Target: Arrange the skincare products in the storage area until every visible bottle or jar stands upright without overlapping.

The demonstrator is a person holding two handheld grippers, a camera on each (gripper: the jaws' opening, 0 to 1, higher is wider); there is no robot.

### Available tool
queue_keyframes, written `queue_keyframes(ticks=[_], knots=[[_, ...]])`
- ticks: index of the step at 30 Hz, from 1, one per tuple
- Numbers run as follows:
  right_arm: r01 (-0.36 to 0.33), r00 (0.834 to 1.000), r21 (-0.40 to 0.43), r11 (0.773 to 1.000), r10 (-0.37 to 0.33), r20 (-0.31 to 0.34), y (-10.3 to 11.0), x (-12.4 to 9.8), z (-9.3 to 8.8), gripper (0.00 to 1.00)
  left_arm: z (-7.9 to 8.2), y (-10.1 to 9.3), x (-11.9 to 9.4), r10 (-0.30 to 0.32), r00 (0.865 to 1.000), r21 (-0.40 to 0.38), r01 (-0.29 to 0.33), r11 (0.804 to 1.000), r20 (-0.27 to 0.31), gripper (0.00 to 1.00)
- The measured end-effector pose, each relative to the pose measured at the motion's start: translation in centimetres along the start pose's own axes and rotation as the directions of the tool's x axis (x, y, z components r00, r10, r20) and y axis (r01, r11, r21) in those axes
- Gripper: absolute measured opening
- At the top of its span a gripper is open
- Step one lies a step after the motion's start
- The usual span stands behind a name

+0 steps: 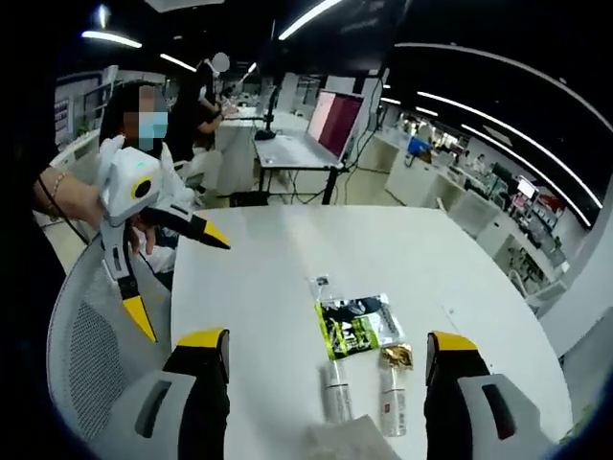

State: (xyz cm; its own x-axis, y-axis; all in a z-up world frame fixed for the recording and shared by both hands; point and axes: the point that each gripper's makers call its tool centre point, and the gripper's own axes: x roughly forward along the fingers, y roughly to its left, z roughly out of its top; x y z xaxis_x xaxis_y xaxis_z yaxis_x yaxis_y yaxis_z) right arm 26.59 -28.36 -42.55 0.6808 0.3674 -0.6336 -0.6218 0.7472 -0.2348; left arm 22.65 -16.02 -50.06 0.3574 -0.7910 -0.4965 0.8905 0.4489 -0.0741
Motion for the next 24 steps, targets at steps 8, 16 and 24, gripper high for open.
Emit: queue_keyframes(ticks=[8, 16, 24], knots=[[-0.04, 0.994, 0.018, 0.999, 0.042, -0.103, -3.8, 1.0, -1.2, 0.79, -0.1, 0.3, -0.1, -0.005, 1.0, -0.02, 0.005, 1.0, 0.005, 0.94], [-0.147, 0.953, 0.01, 0.989, 0.144, -0.267, -4.0, 3.7, -2.5, 0.73, -0.2, 0.4, 0.2, -0.007, 1.0, -0.033, 0.008, 0.999, 0.002, 0.94], [-0.239, 0.859, 0.041, 0.97, 0.231, -0.456, -3.3, 6.7, -6.1, 0.59, -0.3, 0.4, 0.2, -0.012, 1.0, -0.04, 0.012, 0.999, 0.001, 0.93]])
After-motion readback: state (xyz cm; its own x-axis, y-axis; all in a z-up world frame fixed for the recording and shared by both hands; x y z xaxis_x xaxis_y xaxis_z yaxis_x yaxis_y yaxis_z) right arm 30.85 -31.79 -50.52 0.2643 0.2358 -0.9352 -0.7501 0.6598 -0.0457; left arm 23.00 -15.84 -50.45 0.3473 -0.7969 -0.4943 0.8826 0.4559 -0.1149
